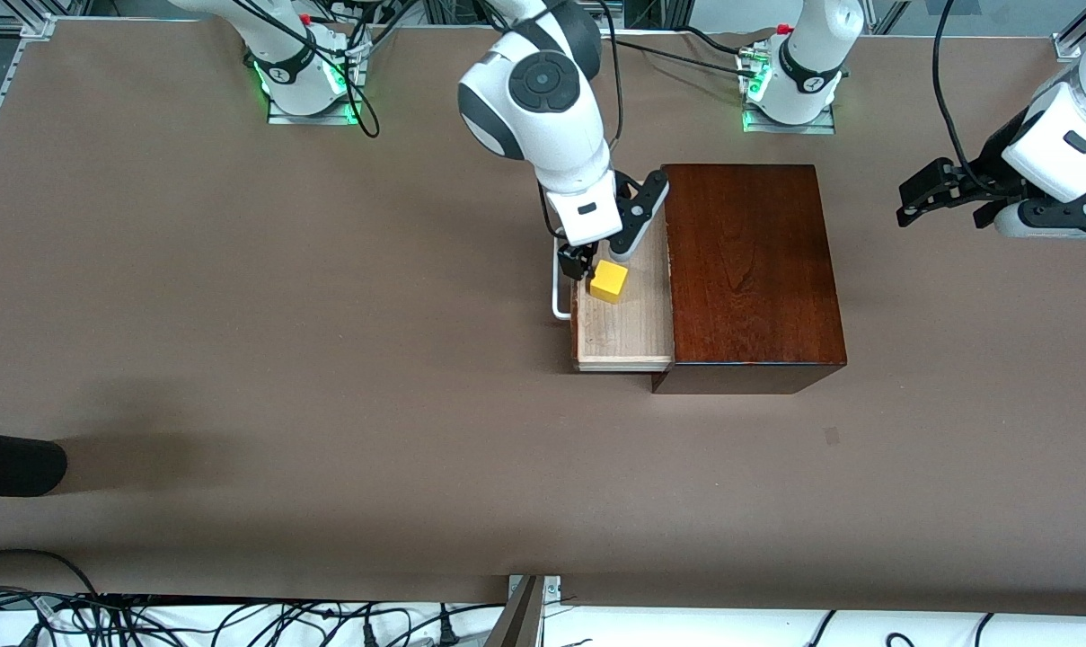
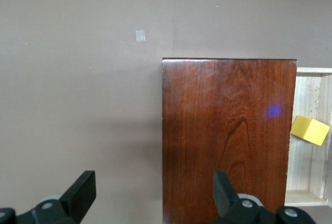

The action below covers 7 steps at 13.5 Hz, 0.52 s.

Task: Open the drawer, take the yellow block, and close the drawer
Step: 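Lower the right gripper into the drawer and grasp the yellow cube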

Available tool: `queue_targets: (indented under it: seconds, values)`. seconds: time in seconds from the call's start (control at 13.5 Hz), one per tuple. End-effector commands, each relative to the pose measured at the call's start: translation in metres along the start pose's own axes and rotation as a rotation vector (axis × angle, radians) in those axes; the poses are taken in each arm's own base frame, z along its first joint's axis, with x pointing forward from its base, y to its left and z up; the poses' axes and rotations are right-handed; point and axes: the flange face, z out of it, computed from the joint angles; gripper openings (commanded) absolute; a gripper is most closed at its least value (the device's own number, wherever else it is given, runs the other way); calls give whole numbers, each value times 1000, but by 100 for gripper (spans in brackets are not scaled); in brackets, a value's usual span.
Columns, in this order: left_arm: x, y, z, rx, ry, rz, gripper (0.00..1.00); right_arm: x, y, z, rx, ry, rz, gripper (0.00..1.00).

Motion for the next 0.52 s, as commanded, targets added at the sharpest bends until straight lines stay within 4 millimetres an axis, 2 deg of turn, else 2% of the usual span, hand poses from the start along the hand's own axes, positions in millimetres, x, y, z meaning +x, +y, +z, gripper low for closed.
queue_targets:
  seconds: [0.0, 0.45]
  values:
    - [6, -5, -6, 6, 11, 3, 100, 5, -2, 24, -27, -3, -28, 100]
    - [8, -8, -2, 7, 5, -1, 100, 3, -6, 60, -53, -12, -54, 100]
